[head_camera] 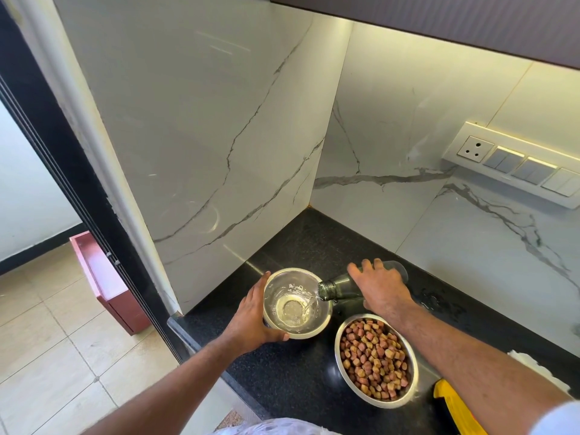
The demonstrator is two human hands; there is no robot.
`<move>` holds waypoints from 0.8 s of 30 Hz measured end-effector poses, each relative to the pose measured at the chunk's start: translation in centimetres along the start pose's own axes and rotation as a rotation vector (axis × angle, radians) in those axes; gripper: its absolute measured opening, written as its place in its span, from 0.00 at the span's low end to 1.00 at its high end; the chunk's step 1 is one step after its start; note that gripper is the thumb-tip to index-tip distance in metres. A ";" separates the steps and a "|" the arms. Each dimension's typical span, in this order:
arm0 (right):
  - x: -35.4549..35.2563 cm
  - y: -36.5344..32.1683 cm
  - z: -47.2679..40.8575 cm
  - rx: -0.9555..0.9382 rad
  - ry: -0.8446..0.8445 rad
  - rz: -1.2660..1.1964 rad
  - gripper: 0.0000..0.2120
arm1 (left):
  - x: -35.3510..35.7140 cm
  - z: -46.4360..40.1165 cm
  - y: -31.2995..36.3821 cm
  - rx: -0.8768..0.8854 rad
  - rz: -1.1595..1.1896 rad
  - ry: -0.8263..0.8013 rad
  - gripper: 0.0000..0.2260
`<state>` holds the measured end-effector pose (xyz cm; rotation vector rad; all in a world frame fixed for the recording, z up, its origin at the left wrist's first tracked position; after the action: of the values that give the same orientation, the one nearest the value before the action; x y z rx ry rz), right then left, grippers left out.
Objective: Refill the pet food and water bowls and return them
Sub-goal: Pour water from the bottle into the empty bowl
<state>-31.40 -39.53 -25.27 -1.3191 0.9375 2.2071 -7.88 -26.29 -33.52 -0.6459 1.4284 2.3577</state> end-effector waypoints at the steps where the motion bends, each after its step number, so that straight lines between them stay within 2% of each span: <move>1: 0.0 0.0 0.0 0.000 -0.002 -0.001 0.40 | 0.0 0.0 0.0 -0.001 0.000 -0.002 0.63; 24: -0.1 -0.3 0.2 0.004 -0.018 -0.017 0.41 | 0.0 0.0 -0.3 -0.006 -0.013 -0.001 0.62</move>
<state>-31.31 -39.21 -25.24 -1.2987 0.9206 2.1997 -7.71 -26.20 -33.73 -0.6530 1.4134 2.3525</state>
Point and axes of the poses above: each hand's wrist, its own z-axis away from the middle knuckle, its own x-axis out of the palm, y = z × x, the point moved 5 cm from there along -z, towards the middle knuckle, and after that the axes turned 13 degrees about -x, right-handed, at the moved point
